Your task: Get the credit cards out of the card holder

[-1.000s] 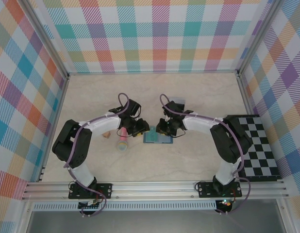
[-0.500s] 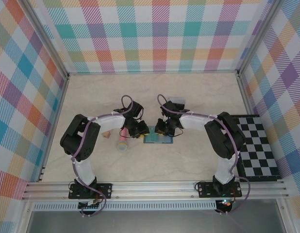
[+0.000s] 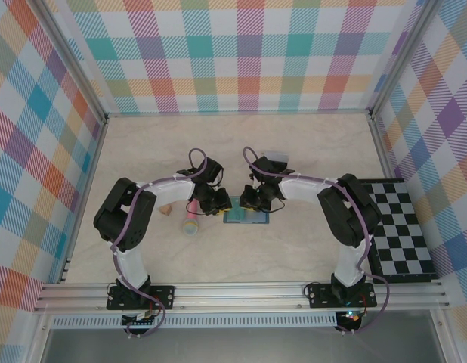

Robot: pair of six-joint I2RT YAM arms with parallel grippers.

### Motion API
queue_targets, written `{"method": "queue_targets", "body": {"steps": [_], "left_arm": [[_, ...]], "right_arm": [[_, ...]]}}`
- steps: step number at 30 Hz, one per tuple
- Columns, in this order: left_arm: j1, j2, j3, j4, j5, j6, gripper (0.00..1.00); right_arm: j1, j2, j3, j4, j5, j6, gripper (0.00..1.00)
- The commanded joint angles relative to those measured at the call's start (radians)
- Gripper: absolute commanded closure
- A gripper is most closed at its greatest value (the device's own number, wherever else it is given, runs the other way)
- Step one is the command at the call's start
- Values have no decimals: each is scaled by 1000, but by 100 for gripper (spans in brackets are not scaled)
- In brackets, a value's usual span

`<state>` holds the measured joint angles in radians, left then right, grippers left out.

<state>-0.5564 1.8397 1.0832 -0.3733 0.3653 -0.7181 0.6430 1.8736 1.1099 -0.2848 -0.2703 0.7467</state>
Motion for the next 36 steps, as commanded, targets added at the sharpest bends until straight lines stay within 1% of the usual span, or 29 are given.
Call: {"method": "queue_targets", "body": {"steps": [1, 9, 16, 23, 27, 31, 34, 36], "left_arm": [[-14, 32, -42, -52, -72, -8, 85], [-14, 24, -51, -64, -88, -3, 85], [-13, 5, -53, -74, -94, 5, 85], [-8, -56, -70, -116, -125, 29, 81], [-8, -89, -86, -89, -82, 45, 79], [-7, -124, -65, -74, -42, 53, 75], [-8, -150, -35, -80, -35, 58, 71], [-10, -163, -20, -86, -33, 65, 71]], "right_arm": [[6, 20, 6, -6, -47, -34, 83], [6, -13, -35, 56, -86, -54, 88], [6, -58, -60, 84, -88, -62, 100], [4, -109, -80, 57, -83, -88, 100], [1, -102, -90, 41, -83, -96, 100], [1, -66, -82, 42, -95, -81, 100], [3, -39, -71, 40, -99, -71, 100], [3, -29, -65, 38, -95, -70, 100]]}}
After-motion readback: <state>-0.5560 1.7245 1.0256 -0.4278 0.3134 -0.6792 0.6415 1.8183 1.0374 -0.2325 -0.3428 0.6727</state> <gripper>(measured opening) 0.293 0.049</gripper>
